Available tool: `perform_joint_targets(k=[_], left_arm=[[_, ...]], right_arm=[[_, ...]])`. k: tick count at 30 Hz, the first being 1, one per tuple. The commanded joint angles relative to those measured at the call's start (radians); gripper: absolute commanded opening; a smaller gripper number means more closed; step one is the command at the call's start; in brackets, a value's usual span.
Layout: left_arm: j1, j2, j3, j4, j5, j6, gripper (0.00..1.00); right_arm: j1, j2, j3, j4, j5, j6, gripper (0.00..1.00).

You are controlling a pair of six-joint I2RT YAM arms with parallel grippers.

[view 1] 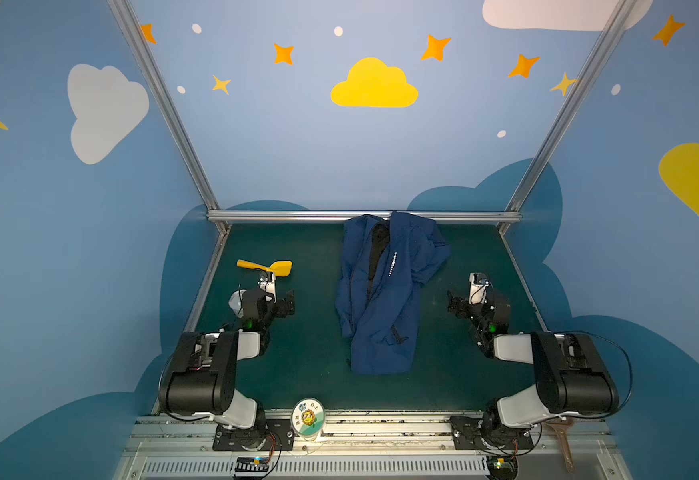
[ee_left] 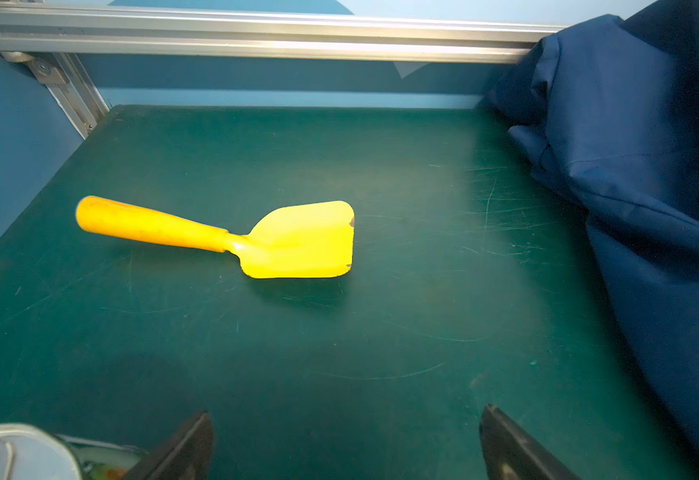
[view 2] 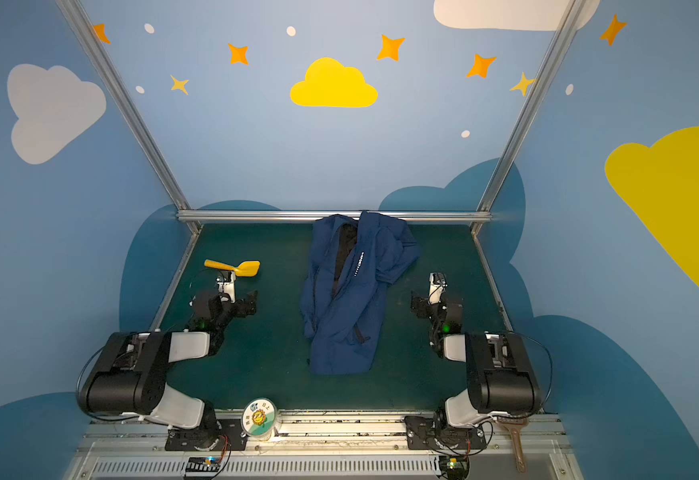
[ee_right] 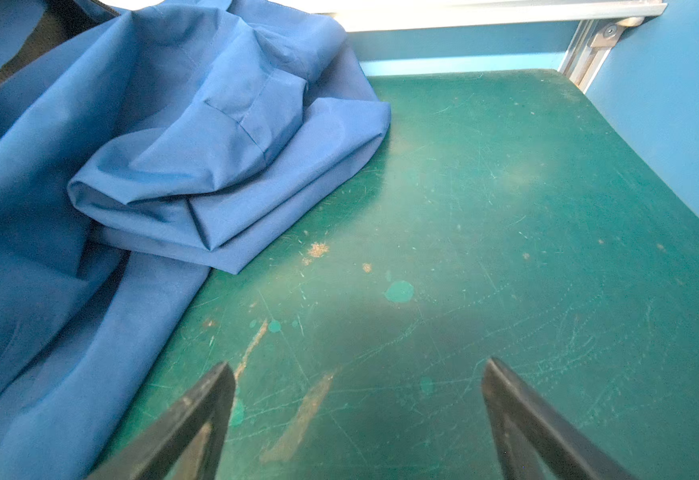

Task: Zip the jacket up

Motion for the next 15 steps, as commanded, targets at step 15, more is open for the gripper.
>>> perform_joint_targets(k=[15], left_arm=[[-0.008,0.005,0.003,0.027,-0.018,0.006,0.99]], right_arm=[[-0.004,0.011,0.021,0.021,-0.01,-0.006,0.93]])
